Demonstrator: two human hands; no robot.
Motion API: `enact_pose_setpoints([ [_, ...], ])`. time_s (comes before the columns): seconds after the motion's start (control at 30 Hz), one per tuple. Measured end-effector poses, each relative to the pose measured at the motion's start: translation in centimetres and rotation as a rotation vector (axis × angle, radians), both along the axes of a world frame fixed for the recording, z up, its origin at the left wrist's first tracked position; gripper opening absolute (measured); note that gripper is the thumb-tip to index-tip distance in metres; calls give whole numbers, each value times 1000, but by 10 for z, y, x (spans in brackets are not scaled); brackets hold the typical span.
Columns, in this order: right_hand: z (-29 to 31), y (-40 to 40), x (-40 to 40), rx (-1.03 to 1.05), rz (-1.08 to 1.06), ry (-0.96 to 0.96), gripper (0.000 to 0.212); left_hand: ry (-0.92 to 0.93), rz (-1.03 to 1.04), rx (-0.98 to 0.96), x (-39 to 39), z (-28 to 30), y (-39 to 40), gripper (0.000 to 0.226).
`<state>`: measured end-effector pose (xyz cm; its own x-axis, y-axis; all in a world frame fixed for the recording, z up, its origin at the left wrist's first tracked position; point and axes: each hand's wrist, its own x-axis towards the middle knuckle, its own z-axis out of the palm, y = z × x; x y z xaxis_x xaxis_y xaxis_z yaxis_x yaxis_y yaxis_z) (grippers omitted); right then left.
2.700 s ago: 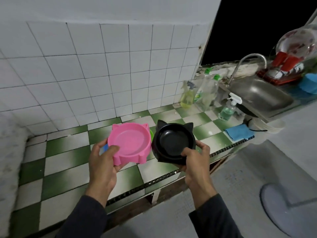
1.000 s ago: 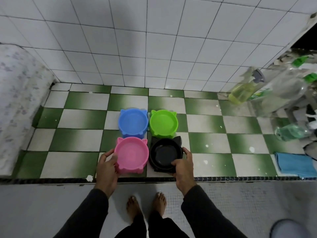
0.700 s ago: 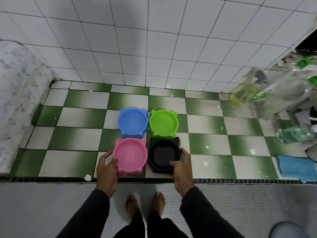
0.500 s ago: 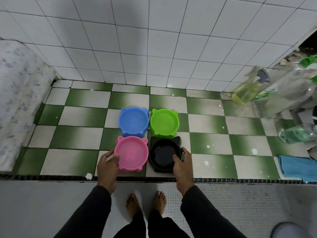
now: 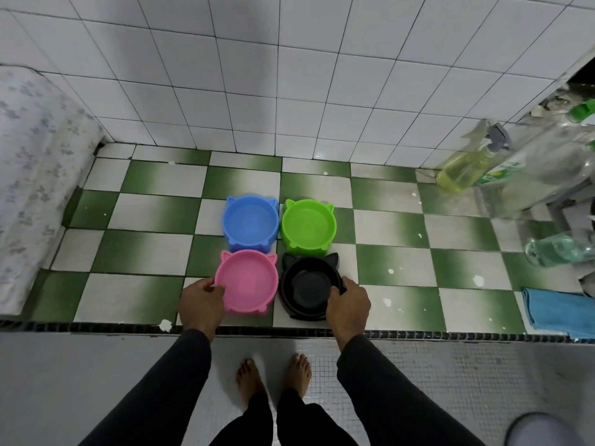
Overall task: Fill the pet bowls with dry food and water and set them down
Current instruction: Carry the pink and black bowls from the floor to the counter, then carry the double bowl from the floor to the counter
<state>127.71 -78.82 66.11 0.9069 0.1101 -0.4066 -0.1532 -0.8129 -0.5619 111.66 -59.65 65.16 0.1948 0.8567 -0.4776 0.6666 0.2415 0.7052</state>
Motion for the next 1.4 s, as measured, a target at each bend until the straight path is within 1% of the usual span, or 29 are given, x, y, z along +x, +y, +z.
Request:
enact_pose_setpoints([
  [0.17,4,-3,3,0,88,-35,30,51,-69,34,0,3,1,25],
  [0.27,2,-5,4,33,78,-44,27,75,-110,66,3,5,-1,33],
  [0.43,1,-8,5,50,108,-30,21,124,-147,106,7,7,-2,36],
  [0.6,17,-11,9,45,164,33,37,152,-213,95,12,17,-8,38],
  [0.73,21,-12,17,-61,314,104,50,236,-350,123,9,27,-1,36],
  [0.83,31,-10,26,-158,453,106,57,293,-462,159,7,40,3,32],
  [0.93,41,-7,36,-216,570,54,55,353,-583,220,9,52,8,27],
  [1.03,52,-1,46,-272,703,-15,55,418,-718,261,14,67,11,33],
  [1.13,67,8,53,-361,845,-21,42,473,-841,272,20,84,14,37],
  [1.2,78,16,57,-389,912,-24,38,478,-867,291,20,96,16,39],
  [1.3,95,30,61,-384,986,-78,36,482,-828,284,17,116,20,37],
  [1.4,114,48,62,-352,1059,-132,43,488,-800,324,12,132,24,35],
])
